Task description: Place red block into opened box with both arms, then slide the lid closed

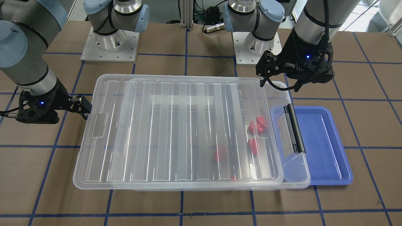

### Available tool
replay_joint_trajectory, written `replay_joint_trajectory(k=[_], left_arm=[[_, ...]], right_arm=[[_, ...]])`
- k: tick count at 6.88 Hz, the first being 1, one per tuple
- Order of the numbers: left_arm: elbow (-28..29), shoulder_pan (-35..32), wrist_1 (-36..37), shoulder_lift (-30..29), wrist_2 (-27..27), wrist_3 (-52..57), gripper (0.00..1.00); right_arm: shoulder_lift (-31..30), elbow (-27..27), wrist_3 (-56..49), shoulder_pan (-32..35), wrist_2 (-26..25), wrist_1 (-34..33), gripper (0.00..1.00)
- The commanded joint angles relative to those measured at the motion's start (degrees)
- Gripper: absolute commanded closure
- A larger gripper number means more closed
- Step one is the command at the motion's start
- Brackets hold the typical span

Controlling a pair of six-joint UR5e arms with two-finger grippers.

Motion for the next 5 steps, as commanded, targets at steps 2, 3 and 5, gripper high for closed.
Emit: replay_joint_trajectory(k=[2,3,5], left_arm=[[-0.16,0.30,0.29,0.10,0.09,-0.06,0.00],[0.10,0.22,0.38,-0.34,0.17,-0.33,0.00],[2.81,0.30,1.78,-2.26,0.17,-0.60,0.00]], right_arm=[[0.63,-0.53,2.45,4.90,-0.04,-2.60,0.00],[0.72,-0.70,2.45,4.99,-0.13,-2.69,0.00],[0.02,-6.20,2.45,5.08,-0.39,-0.78,0.00]])
